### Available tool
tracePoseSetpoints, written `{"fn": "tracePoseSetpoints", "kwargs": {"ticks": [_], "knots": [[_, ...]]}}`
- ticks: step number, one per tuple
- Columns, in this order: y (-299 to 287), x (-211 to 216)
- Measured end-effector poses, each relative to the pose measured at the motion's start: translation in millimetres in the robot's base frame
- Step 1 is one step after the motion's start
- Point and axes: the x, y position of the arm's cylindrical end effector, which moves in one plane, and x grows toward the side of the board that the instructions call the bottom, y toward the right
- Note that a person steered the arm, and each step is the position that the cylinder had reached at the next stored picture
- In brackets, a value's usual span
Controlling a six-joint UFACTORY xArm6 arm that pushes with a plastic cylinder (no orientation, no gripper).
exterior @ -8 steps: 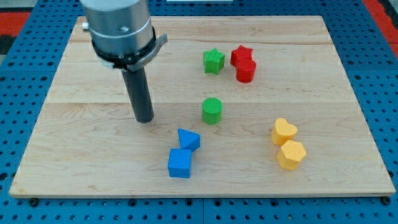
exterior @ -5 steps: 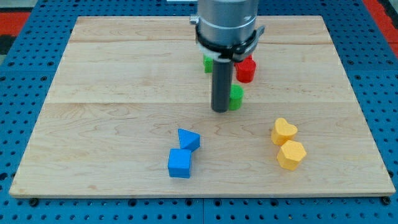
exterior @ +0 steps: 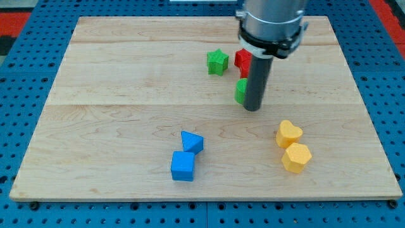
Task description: Push the green circle to the left of the red circle
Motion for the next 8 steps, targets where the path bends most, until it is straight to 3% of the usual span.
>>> {"fn": "tracePoseSetpoints", "kwargs": {"ticks": [2,5,6,7,8], "knots": [[-12,17],[-24,-43],[-23,-30],[-58,-23],[-113,-47]]}}
